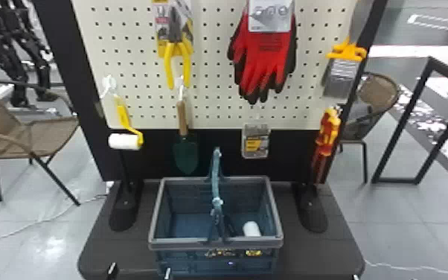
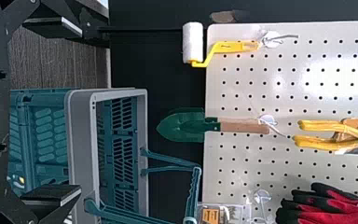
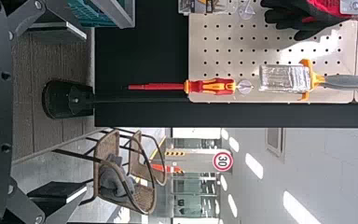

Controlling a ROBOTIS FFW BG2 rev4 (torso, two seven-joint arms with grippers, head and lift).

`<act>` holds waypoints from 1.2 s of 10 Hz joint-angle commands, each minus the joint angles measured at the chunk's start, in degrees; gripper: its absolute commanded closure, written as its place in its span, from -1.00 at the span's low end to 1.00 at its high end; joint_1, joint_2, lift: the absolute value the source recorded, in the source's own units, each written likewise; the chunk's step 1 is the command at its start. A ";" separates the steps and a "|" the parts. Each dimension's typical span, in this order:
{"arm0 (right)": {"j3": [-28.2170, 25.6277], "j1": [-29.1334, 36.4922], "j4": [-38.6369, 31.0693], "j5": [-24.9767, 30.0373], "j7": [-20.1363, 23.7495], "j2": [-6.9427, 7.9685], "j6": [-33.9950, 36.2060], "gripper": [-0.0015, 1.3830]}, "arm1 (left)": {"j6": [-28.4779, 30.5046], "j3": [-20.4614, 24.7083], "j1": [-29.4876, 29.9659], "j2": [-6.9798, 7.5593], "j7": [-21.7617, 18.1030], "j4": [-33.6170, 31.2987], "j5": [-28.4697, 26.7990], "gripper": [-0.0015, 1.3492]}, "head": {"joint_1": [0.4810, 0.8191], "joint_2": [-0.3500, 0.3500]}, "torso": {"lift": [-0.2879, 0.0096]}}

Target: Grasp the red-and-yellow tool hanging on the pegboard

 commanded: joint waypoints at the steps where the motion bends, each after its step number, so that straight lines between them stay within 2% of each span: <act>1: 0.00 0.00 0.09 -0.16 0.00 0.01 0.00 -0.76 | 0.08 0.00 0.00 0.08 0.00 0.00 0.00 -0.81 | -0.60 0.00 | 0.26; 6: 0.00 -0.88 -0.18 0.37 0.87 -0.08 1.58 -0.77 | 0.17 0.00 0.00 -0.01 0.00 0.00 0.00 -0.81 | -0.60 0.00 | 0.26; 8: -1.14 -4.22 -0.18 -0.25 6.59 -0.08 5.27 -0.76 | 0.26 0.00 0.00 0.08 0.00 0.00 0.09 -0.81 | -0.60 0.00 | 0.26; 11: -5.01 -13.62 0.35 -0.07 18.28 0.01 15.12 -0.76 | 0.35 -0.09 -0.09 0.08 0.00 0.00 0.09 -0.81 | -0.60 0.00 | 0.26; 12: -5.80 -16.52 1.05 -0.25 20.47 0.01 17.58 -0.76 | 0.43 -0.18 -0.18 0.08 0.00 0.00 0.09 -0.81 | -0.60 0.00 | 0.26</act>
